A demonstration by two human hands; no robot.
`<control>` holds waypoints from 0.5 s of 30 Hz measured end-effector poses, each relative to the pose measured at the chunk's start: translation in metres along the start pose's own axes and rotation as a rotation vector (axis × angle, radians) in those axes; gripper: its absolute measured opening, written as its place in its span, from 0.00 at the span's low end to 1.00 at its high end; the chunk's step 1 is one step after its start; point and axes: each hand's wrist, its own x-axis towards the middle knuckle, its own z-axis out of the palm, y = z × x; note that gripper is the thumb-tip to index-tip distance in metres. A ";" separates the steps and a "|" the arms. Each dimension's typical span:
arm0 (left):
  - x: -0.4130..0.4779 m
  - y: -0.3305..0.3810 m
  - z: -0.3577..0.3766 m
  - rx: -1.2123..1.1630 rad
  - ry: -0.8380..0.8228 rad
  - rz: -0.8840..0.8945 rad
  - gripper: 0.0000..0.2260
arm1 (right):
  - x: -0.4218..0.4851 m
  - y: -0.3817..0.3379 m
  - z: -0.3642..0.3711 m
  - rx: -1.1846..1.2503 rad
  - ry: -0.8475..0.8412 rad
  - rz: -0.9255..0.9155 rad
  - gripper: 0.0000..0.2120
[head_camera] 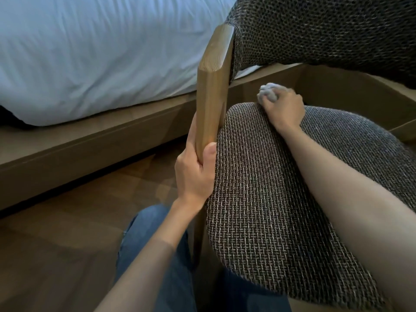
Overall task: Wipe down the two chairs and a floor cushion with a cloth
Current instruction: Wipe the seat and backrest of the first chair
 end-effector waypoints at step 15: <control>0.000 0.002 0.000 0.046 0.040 0.030 0.35 | -0.182 -0.034 -0.099 0.376 -0.135 -0.494 0.16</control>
